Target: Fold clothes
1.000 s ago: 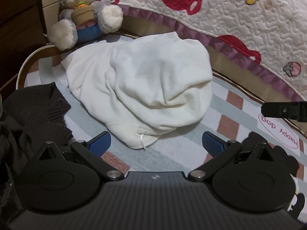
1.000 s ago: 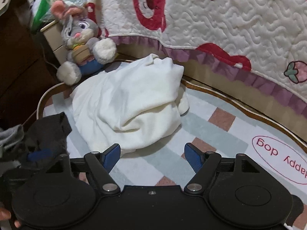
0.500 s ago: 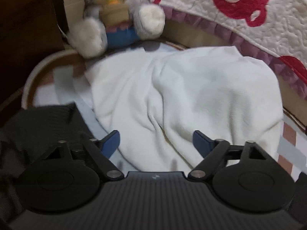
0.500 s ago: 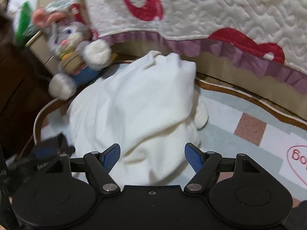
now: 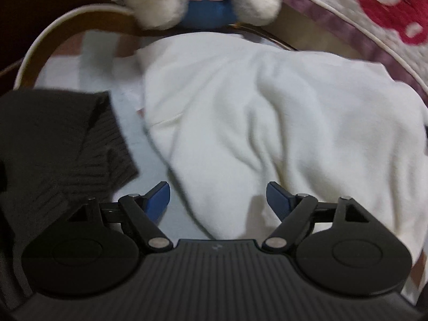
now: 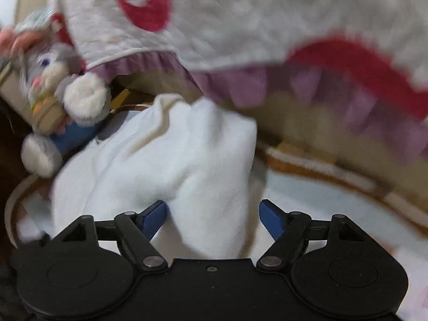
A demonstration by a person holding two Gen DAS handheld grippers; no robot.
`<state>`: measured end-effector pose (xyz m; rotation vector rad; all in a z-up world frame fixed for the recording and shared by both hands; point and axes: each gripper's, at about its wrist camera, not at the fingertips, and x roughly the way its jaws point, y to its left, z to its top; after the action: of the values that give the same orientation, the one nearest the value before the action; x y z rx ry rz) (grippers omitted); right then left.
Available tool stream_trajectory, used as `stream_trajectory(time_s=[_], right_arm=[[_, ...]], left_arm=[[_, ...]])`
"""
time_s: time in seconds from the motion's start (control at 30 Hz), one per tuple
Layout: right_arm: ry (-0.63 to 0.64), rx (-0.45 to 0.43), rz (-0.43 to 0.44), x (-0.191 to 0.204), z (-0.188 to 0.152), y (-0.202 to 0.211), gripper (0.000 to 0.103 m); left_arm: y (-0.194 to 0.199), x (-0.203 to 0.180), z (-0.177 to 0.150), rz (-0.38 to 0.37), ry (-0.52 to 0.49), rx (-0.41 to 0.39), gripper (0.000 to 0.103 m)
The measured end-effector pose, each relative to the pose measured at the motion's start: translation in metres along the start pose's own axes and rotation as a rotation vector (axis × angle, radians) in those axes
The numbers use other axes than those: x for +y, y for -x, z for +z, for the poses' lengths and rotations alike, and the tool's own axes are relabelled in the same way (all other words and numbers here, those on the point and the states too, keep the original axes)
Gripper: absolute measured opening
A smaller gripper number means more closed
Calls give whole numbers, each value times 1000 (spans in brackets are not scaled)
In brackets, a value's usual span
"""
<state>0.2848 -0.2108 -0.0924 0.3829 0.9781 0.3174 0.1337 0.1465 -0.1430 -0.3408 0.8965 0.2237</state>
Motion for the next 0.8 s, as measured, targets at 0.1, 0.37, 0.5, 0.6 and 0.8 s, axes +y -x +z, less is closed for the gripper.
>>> stream_trajectory(time_s=[0.1, 0.37, 0.5, 0.6, 0.8], right_arm=[[-142, 80, 135, -5, -20, -23, 59], [-24, 196, 335, 74, -94, 31, 27], [-23, 186, 433, 90, -125, 75, 26], [-58, 148, 467, 81, -138, 105, 26], [-145, 87, 528, 44, -154, 164, 25]], left_arm=[[-13, 15, 0, -176, 126, 107, 85], [2, 6, -4, -480, 109, 114, 40], [31, -15, -7, -601, 35, 102, 5], [54, -35, -11, -679, -33, 99, 1], [100, -73, -20, -834, -171, 91, 0]])
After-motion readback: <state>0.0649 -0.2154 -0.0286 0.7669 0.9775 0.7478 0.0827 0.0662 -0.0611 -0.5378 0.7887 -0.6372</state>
